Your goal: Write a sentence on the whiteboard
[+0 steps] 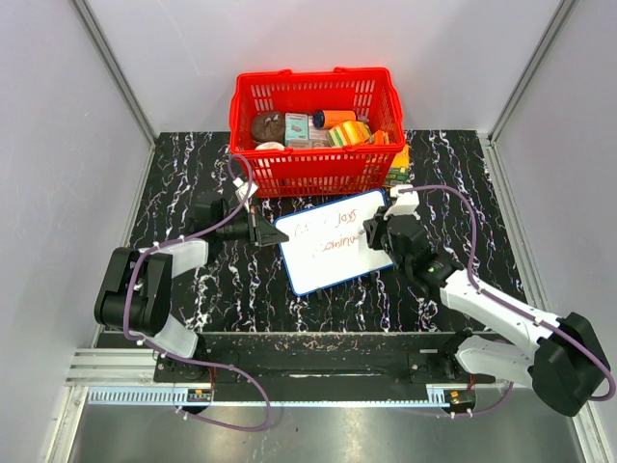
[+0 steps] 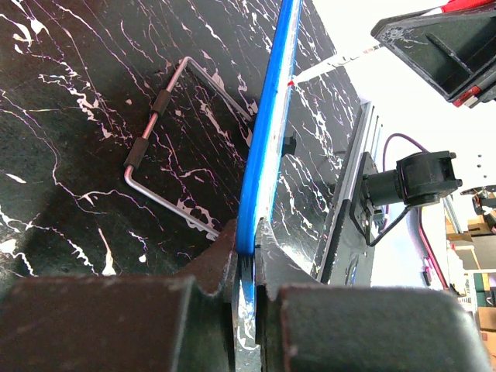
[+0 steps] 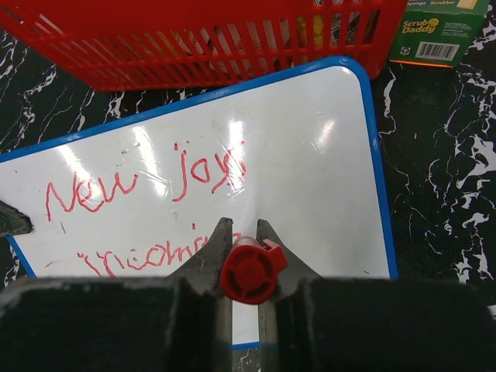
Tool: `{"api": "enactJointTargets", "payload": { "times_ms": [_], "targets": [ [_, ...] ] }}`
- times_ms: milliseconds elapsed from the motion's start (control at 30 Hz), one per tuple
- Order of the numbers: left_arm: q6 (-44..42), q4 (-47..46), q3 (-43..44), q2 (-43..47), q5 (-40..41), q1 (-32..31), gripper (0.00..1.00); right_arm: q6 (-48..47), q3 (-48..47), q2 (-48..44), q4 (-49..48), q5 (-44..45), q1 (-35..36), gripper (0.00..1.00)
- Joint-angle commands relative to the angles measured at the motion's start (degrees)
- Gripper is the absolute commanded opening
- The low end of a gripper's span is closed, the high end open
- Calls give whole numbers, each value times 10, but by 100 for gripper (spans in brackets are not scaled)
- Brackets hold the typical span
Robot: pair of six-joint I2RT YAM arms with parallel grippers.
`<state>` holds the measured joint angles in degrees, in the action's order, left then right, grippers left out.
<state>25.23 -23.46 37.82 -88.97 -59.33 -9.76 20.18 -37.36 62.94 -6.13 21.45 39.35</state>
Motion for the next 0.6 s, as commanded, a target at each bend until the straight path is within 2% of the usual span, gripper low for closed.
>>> {"api": "enactJointTargets", "payload": {
  "times_ms": [0,567],
  "targets": [
    [-67,1,-4,1,69,-5,0,6,12,-6,9,-7,-4,0],
    [-67,2,-4,2,69,-5,0,16,33,-13,24,-26,-4,0]
  ]
}}
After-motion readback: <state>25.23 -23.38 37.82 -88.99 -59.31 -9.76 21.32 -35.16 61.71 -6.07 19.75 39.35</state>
